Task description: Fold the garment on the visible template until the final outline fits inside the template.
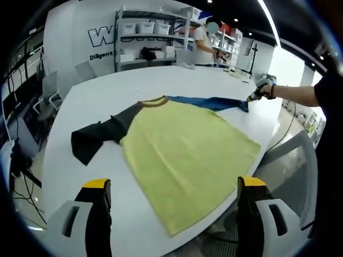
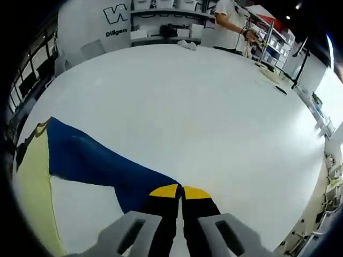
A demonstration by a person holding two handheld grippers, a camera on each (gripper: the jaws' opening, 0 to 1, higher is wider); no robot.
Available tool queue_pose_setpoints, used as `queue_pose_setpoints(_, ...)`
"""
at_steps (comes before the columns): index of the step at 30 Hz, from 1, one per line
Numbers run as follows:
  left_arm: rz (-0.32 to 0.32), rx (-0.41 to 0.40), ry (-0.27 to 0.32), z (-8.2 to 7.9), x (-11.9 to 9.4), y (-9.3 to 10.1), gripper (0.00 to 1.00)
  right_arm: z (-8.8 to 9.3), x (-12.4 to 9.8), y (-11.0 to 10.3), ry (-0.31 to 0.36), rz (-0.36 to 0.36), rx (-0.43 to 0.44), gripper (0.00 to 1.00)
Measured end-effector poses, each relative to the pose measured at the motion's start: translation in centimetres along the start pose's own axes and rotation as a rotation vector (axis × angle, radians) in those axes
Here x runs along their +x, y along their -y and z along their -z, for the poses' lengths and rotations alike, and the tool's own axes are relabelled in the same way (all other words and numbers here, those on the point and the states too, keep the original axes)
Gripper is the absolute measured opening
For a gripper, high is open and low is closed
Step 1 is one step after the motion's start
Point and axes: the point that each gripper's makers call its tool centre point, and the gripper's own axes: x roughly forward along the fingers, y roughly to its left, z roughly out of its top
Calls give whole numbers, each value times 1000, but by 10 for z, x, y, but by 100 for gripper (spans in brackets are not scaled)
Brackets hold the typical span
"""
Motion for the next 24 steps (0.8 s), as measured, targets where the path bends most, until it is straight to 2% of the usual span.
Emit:
queue_pose_setpoints(3,4,16,6,-3,1,2,93,-9,9,8,-13,32,-94,0)
queue_pose_setpoints(8,8,28,-11,-2,3,3,94,-22,20,6,23,39,-100,0)
queue_pose_setpoints(10,6,32,-13,-2,3,2,94,-28,18,2,62,23,-60,0)
queue_pose_setpoints(11,7,31,-16,-1,3,2,94,-26,20,-2,47,0,-20,0)
queue_pose_setpoints(13,6,26,-23,0,3,1,94,-23,21,0,25,8,-37,0)
queue_pose_setpoints(15,1,24,-21,-1,3,-1,94,-25,34,3,12,-3,-52,0)
queue_pose_setpoints(17,0,19,-25,-2,4,-2,94,-20,43,5,-42,-4,-52,0)
queue_pose_setpoints(21,-2,23,-31,-3,8,-4,94,-21,56,6,-31,-15,-66,0)
queue_pose_setpoints(23,-3,21,-33,-4,10,-3,95,-23,65,9,-21,-25,-30,0)
queue_pose_setpoints(24,1,21,-34,-4,11,-2,95,-23,63,5,-20,-24,-22,0)
